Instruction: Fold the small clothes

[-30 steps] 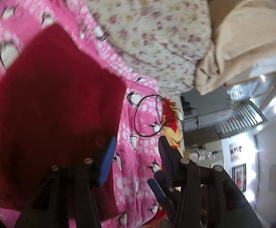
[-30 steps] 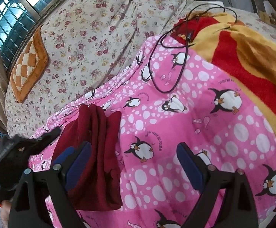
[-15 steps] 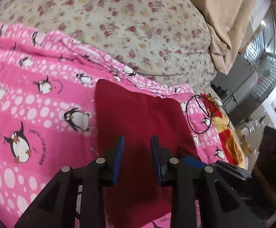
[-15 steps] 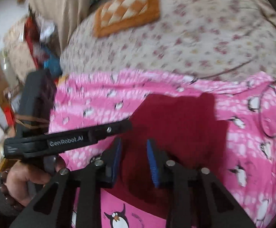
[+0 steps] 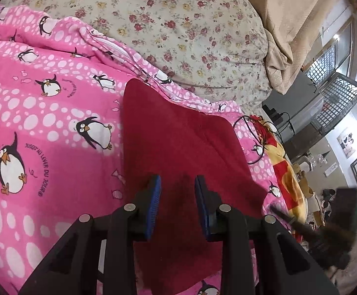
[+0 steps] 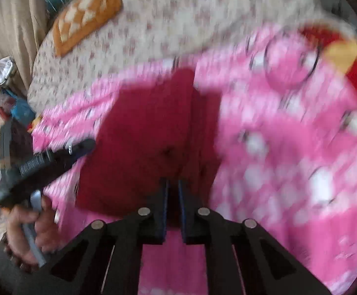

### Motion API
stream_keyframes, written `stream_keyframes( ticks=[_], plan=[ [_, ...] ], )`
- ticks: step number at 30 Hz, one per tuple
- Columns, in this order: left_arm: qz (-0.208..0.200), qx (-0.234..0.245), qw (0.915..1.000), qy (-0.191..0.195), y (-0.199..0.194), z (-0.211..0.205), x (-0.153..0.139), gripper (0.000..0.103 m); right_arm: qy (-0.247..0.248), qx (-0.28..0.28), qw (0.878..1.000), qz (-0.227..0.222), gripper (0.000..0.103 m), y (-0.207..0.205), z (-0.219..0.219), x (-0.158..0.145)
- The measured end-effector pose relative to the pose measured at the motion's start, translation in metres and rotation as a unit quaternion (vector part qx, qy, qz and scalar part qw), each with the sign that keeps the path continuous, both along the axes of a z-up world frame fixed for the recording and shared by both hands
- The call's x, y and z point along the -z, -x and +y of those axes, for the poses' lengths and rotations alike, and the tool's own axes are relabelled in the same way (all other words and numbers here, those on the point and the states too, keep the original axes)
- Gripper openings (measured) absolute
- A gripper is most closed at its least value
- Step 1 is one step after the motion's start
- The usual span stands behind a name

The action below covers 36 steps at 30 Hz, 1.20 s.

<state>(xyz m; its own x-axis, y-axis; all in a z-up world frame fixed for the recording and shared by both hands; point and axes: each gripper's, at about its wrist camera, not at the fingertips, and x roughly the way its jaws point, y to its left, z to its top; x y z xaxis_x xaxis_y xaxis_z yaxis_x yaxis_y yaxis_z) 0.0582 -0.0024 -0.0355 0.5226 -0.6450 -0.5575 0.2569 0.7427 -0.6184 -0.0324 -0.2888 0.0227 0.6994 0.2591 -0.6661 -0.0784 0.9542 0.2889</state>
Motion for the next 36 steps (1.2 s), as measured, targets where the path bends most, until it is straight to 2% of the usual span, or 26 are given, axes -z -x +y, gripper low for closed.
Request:
stream_keyframes(
  ticks=[1,3,6,7,8,10,15,18,23,25,27,29,31,33,34,36],
  plan=[
    [0.0,0.0,1.0,-0.001,0.0,0.0,0.0,0.01,0.009,-0.007,0.999,-0.034,0.011,-0.001,0.008,-0.011],
    [-0.004,-0.001,1.0,-0.008,0.001,0.0,0.0,0.01,0.041,-0.032,0.997,-0.053,0.011,-0.012,0.027,-0.015],
    [-0.018,-0.001,0.9993,-0.034,0.004,-0.005,-0.002,0.01,0.106,-0.046,0.993,-0.017,0.011,-0.036,0.049,0.005],
    [-0.025,0.001,0.9986,-0.047,0.007,-0.008,-0.003,0.01,0.15,-0.024,0.988,-0.004,0.01,-0.04,0.051,0.014],
    [-0.03,0.002,0.9981,-0.055,0.008,-0.01,-0.003,0.01,0.164,-0.013,0.986,0.005,0.004,-0.041,0.05,0.019],
    [-0.039,0.004,0.9965,-0.074,0.01,-0.016,-0.005,0.01,0.142,-0.01,0.989,0.032,0.003,-0.044,0.04,0.029],
    [-0.04,0.005,0.9964,-0.074,0.009,-0.017,-0.005,0.011,0.161,-0.002,0.987,0.024,0.003,-0.043,0.041,0.038],
    [-0.038,0.005,0.9968,-0.071,0.008,-0.017,-0.004,0.011,0.123,0.016,0.992,0.033,0.004,-0.049,0.031,0.047],
    [-0.042,0.005,0.9958,-0.082,0.009,-0.018,-0.005,0.011,0.12,0.008,0.992,0.038,0.004,-0.052,0.03,0.047],
    [-0.041,-0.001,0.9955,-0.086,0.011,-0.016,-0.007,0.011,0.111,0.01,0.994,0.016,0.003,-0.042,0.031,0.037],
    [-0.042,-0.008,0.9949,-0.091,0.016,-0.013,-0.011,0.011,0.13,-0.001,0.991,-0.031,0.003,-0.02,0.043,0.021],
    [-0.046,-0.017,0.993,-0.107,0.022,-0.013,-0.016,0.011,0.143,-0.03,0.987,-0.059,0.003,-0.001,0.057,0.013],
    [-0.066,-0.025,0.9871,-0.143,0.032,-0.018,-0.023,0.011,0.153,-0.041,0.987,-0.04,0.003,0.005,0.065,0.02],
    [-0.075,-0.021,0.9821,-0.172,0.037,-0.026,-0.022,0.011,0.156,-0.029,0.987,0.031,0.004,-0.004,0.062,0.045],
    [-0.067,-0.011,0.9802,-0.186,0.036,-0.033,-0.015,0.011,0.142,-0.025,0.988,0.046,0.004,-0.007,0.058,0.052],
    [-0.065,-0.016,0.975,-0.212,0.037,-0.037,-0.006,0.014,0.116,-0.017,0.992,0.045,0.004,-0.01,0.053,0.044]
  ],
)
